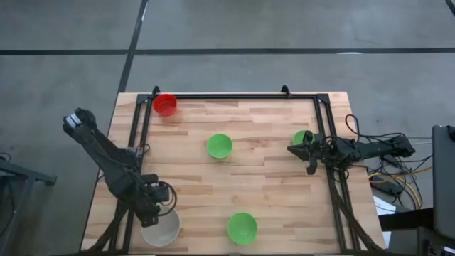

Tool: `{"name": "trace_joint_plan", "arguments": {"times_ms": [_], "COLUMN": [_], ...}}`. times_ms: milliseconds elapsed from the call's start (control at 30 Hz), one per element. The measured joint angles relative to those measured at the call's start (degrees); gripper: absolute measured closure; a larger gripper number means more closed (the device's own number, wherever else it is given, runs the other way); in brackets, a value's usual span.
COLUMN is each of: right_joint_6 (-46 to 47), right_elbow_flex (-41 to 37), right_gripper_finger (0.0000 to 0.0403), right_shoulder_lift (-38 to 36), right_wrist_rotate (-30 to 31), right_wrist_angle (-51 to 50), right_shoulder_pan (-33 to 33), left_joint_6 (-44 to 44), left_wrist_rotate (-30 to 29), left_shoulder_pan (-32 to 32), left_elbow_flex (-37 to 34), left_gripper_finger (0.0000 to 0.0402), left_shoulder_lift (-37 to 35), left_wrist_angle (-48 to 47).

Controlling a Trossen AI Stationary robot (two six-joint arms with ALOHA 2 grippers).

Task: Nest bowls inside each other
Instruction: Move the gray bowl to the center of the table

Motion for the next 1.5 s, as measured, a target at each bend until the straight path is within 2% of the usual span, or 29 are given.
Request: {"name": "trace_joint_plan", "arguments": {"times_ms": [233,600,1267,1500], "right_joint_6": [0.0,0.0,0.0,0.0], "right_elbow_flex": [-0.01,-0.02,-0.01,-0.02], "right_gripper_finger": [0.0394,0.0394,0.0394,0.0394], "right_shoulder_lift": [0.0,0.0,0.0,0.0], "right_wrist_rotate": [0.0,0.0,0.0,0.0], "right_wrist_angle": [0.02,0.01,0.01,0.02], "right_shoulder_pan": [0.0,0.0,0.0,0.02], "left_joint_6": [-1.9,-4.29,-8.0,-8.14], "left_wrist_rotate": [2.35,2.56,6.56,7.05], "left_shoulder_pan": [0.01,-0.01,-0.04,-0.01], "left_elbow_flex": [-3.14,-5.41,-11.69,-11.71], "left_gripper_finger": [0.025,0.025,0.0251,0.0279], "left_shoulder_lift": [0.64,0.11,0.11,0.09], "left_wrist_angle": [2.33,3.88,13.22,13.61]}}
